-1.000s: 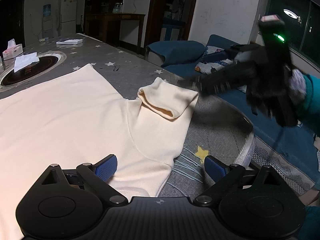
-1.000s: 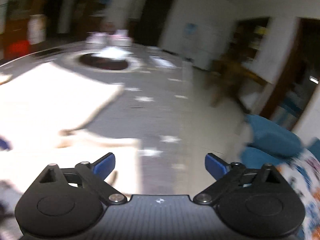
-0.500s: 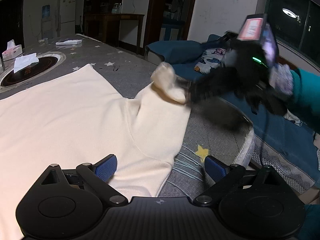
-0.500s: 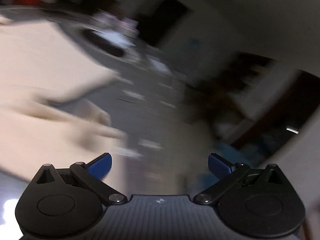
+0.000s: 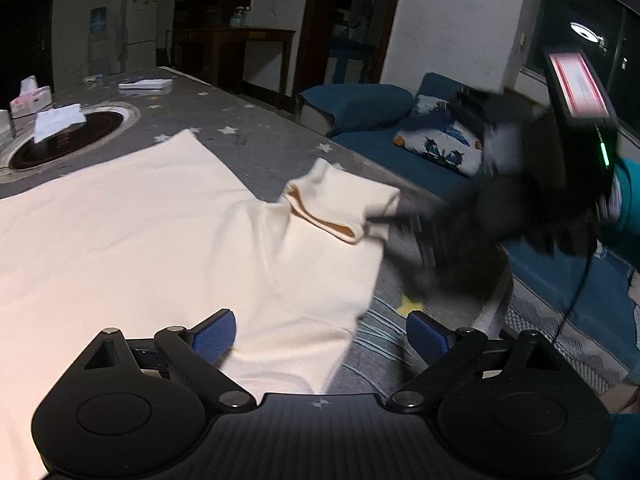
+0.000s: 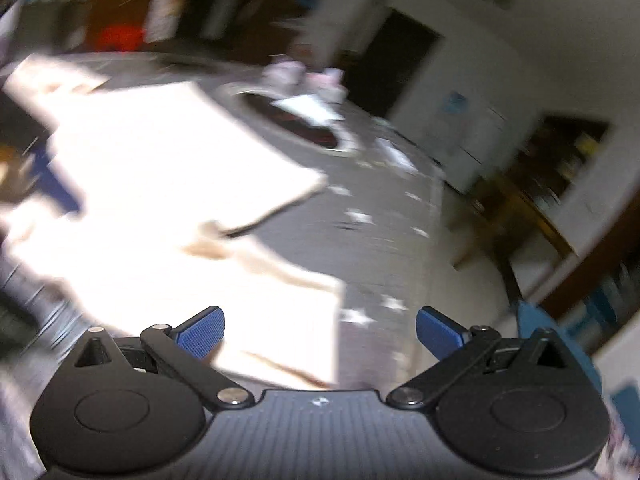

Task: Fold clothes

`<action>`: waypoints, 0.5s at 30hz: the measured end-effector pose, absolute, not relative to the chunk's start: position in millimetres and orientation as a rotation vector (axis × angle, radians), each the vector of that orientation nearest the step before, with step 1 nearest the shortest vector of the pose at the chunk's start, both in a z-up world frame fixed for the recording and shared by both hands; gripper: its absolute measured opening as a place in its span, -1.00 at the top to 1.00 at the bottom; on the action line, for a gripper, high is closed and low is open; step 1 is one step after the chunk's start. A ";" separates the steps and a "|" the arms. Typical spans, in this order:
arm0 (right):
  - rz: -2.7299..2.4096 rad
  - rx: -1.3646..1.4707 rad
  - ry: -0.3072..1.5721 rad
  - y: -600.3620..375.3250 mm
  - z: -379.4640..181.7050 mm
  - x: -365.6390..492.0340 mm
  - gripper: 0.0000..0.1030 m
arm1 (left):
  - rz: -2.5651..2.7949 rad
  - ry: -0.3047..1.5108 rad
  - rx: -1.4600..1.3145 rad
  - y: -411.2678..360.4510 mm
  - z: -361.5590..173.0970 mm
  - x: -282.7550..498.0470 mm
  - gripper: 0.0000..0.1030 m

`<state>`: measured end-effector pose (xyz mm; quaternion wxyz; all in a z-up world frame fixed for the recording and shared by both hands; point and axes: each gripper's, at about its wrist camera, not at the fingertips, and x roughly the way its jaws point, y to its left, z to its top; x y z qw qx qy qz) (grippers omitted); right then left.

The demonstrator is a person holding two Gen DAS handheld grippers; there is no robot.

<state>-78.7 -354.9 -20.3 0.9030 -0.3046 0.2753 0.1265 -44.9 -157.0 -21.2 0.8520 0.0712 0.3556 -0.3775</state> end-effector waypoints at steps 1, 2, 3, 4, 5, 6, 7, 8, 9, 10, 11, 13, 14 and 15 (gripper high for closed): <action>0.291 -0.667 0.568 -347.9 -25.2 -80.1 -1.00 | -0.784 0.742 0.145 -154.1 -18.8 -44.3 -0.82; 0.315 -0.699 0.563 -342.5 -28.0 -85.3 -1.00 | -0.776 0.733 0.139 -150.7 -16.2 -43.7 -0.82; 0.326 -0.728 0.551 -337.2 -28.4 -86.2 -1.00 | -0.767 0.724 0.133 -147.0 -13.9 -42.6 -0.82; 0.336 -0.758 0.539 -332.0 -28.6 -87.1 -1.00 | -0.757 0.717 0.128 -143.6 -12.1 -41.5 -0.82; 0.337 -0.782 0.535 -327.9 -27.4 -87.4 -1.00 | -0.746 0.716 0.124 -140.9 -11.7 -40.0 -0.82; 0.338 -0.806 0.531 -323.9 -26.4 -87.3 -1.00 | -0.735 0.717 0.121 -138.3 -11.6 -38.3 -0.82; 0.339 -0.820 0.535 -321.0 -27.2 -82.0 -1.00 | -0.723 0.721 0.120 -136.3 -12.8 -36.3 -0.79; 0.340 -0.835 0.539 -318.2 -28.1 -76.8 -1.00 | -0.712 0.727 0.119 -134.4 -14.1 -34.4 -0.77; 0.342 -0.860 0.540 -315.8 -28.7 -73.8 -1.00 | -0.703 0.737 0.115 -132.7 -16.0 -33.1 -0.77; 0.344 -0.885 0.541 -313.5 -29.2 -71.0 -1.00 | -0.696 0.746 0.112 -131.1 -17.9 -32.4 -0.77; 0.347 -0.914 0.538 -312.6 -28.3 -71.4 -1.00 | -0.690 0.754 0.110 -129.6 -19.8 -32.0 -0.77; 0.307 -1.000 0.511 -310.3 -34.6 -68.4 -1.00 | -0.684 0.763 0.110 -127.1 -23.3 -32.1 -0.76; 0.277 -1.048 0.490 -309.9 -39.3 -65.2 -1.00 | -0.682 0.765 0.109 -126.1 -24.7 -32.3 -0.76; 0.197 -1.088 0.460 -314.4 -45.1 -58.4 -1.00 | -0.683 0.763 0.108 -126.1 -25.2 -33.0 -0.76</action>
